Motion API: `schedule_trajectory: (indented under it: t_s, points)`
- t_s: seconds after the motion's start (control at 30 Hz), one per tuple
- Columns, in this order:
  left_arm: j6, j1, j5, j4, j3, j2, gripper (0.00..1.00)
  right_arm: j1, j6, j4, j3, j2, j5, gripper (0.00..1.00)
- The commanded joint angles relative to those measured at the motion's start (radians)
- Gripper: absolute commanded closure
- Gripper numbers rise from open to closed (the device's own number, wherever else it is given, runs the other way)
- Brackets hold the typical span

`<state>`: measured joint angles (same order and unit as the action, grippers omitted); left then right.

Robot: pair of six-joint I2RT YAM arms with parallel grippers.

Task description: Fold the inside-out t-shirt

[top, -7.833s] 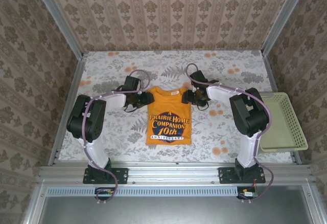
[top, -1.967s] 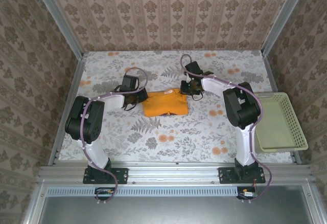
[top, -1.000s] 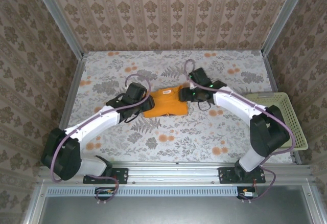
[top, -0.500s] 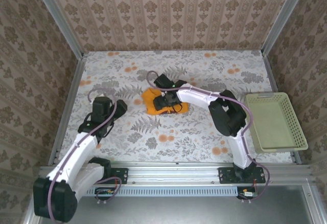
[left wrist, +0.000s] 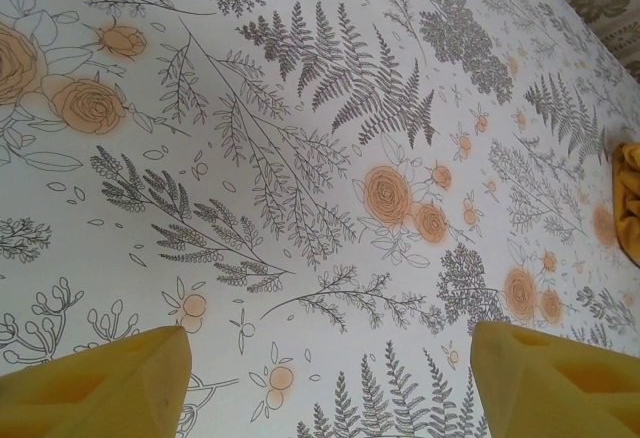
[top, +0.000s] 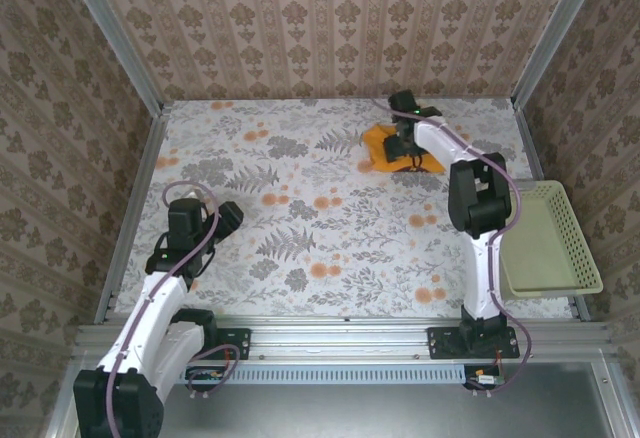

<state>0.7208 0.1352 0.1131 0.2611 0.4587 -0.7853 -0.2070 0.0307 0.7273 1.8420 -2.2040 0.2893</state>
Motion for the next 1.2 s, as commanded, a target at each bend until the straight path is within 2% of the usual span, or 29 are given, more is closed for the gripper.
schedule_trajectory:
  t_s: [0.0,0.13,0.23,0.33,0.53,0.67,1.0,1.17]
  points:
    - [-0.034,-0.009,0.03,-0.006,0.005,0.0,0.25,-0.022,-0.069,0.073,0.039,0.072,0.04,0.13]
    - [-0.038,-0.012,0.03,-0.008,0.007,-0.004,0.25,-0.084,-0.027,0.064,0.034,0.099,0.002,0.11]
    - [-0.043,-0.014,0.036,-0.006,0.016,-0.006,0.24,-0.123,-0.002,0.079,0.091,0.024,0.024,0.09]
    - [-0.056,-0.014,0.038,0.01,0.03,0.0,0.24,-0.118,0.044,0.1,0.164,-0.062,0.052,0.09]
    - [-0.072,-0.018,0.028,0.039,0.034,0.027,0.23,-0.07,0.054,0.204,0.345,-0.221,0.198,0.12]
    - [-0.069,-0.021,0.027,0.038,0.024,0.031,0.23,-0.002,0.036,0.243,0.404,-0.251,0.227,0.16]
    - [-0.085,-0.032,0.018,0.029,0.03,0.0,0.22,0.104,-0.146,0.188,0.398,-0.24,0.288,0.17]
    - [-0.089,-0.035,0.013,0.018,0.037,-0.023,0.22,0.131,-0.178,0.145,0.333,-0.172,0.298,0.17]
